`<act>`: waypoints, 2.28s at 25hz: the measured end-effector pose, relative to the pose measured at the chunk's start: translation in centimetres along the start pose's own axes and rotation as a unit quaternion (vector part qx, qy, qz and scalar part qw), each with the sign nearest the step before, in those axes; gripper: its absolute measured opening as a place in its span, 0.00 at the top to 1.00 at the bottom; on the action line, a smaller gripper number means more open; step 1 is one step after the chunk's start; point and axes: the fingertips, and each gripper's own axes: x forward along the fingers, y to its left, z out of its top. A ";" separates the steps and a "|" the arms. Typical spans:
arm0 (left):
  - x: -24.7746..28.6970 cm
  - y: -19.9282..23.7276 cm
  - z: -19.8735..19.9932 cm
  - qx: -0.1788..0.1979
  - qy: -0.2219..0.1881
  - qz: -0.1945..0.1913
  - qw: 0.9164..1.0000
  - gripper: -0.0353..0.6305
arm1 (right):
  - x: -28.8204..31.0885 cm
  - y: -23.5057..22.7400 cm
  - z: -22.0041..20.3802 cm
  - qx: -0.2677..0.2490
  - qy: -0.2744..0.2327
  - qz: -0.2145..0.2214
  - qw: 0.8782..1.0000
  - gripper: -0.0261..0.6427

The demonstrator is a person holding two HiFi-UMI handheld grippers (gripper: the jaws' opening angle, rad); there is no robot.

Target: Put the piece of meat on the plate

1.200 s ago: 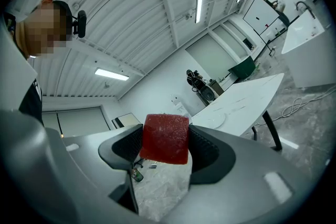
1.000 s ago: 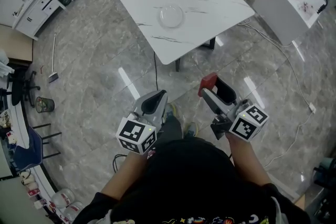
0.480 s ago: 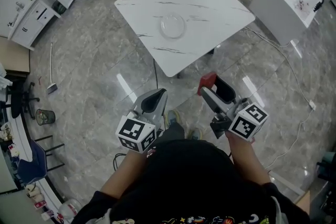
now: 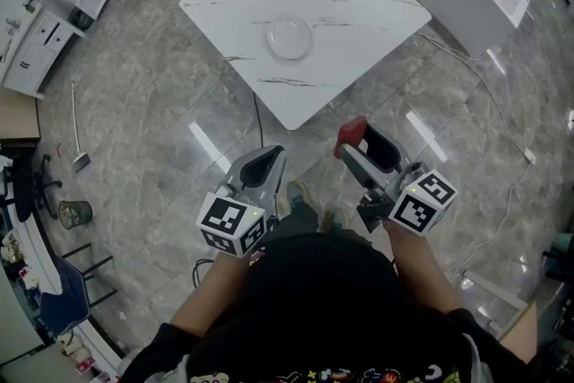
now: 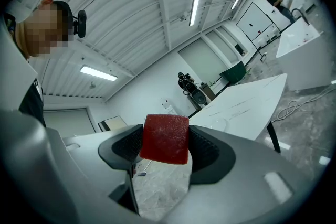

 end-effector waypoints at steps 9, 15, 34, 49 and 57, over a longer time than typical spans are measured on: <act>-0.4 1.6 -1.3 -0.017 0.009 -0.027 0.999 0.95 | 1.7 0.8 -1.2 -0.001 0.006 -0.026 1.000 0.52; -1.2 2.7 -1.5 -0.018 0.003 -0.033 0.999 0.95 | 2.7 1.6 -2.1 -0.002 0.012 -0.033 0.999 0.52; -2.8 5.9 0.5 -0.014 -0.016 -0.006 1.000 0.95 | 6.6 2.1 -1.6 -0.012 0.026 -0.010 1.000 0.52; 0.7 7.0 1.5 -0.014 -0.002 -0.002 1.000 0.95 | 8.7 -1.1 -0.2 -0.004 0.042 0.002 0.999 0.52; 3.6 7.9 4.1 -0.005 -0.012 0.014 1.000 0.95 | 10.5 -3.0 2.3 -0.005 0.042 0.024 0.999 0.52</act>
